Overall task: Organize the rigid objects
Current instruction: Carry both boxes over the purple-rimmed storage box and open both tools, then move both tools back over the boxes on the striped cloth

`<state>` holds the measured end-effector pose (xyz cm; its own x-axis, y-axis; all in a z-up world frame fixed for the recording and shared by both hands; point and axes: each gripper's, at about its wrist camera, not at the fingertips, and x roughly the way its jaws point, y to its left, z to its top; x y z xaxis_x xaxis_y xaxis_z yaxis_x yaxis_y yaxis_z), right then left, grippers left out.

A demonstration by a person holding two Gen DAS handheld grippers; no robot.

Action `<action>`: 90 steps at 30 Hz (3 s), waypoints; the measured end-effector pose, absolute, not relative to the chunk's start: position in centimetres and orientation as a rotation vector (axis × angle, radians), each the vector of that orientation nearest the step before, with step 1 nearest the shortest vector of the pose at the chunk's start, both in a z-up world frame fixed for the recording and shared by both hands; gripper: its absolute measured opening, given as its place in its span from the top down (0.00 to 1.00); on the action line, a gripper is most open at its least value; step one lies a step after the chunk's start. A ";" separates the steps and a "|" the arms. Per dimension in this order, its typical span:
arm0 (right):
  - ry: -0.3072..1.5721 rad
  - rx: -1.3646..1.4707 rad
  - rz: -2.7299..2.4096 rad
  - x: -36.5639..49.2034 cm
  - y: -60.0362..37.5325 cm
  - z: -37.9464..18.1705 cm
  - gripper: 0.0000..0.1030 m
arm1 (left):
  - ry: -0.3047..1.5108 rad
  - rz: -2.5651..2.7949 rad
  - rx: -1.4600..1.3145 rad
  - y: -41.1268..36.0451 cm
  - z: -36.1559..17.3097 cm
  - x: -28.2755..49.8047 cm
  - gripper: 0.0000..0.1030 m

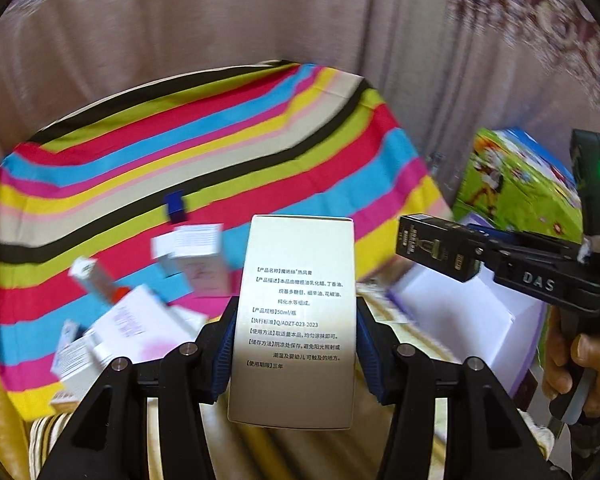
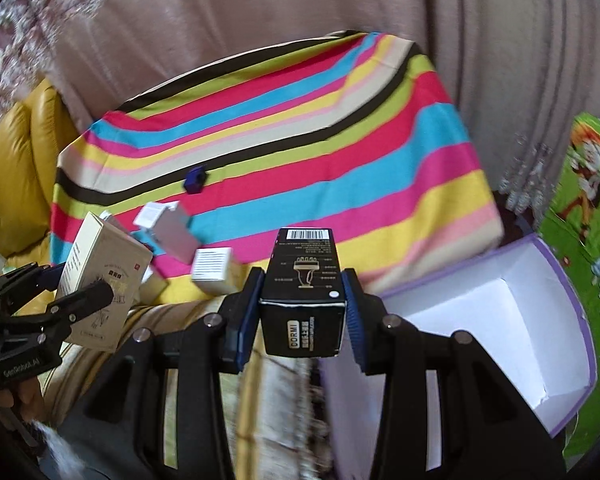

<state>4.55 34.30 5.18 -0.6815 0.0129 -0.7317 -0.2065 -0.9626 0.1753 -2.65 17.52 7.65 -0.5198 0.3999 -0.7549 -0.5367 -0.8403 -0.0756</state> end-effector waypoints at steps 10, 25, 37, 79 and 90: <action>0.401 -1.170 2.574 8.1 40.2 3.6 0.58 | 0.312 2.135 -1.131 25.6 5.9 -1.4 0.48; 0.371 -1.107 2.434 10.6 43.9 3.7 0.58 | 0.292 1.918 -1.171 32.2 4.0 -0.6 0.47; 0.292 -1.058 2.435 10.5 43.3 4.4 0.22 | 0.213 1.977 -1.147 30.4 5.0 -1.3 0.25; 0.182 -1.344 2.825 3.5 29.3 3.6 0.14 | -0.332 2.483 -1.286 5.2 4.6 -4.6 0.25; -0.028 -1.395 2.850 0.6 25.7 3.4 0.14 | -0.433 2.573 -1.537 5.8 3.4 -8.2 0.25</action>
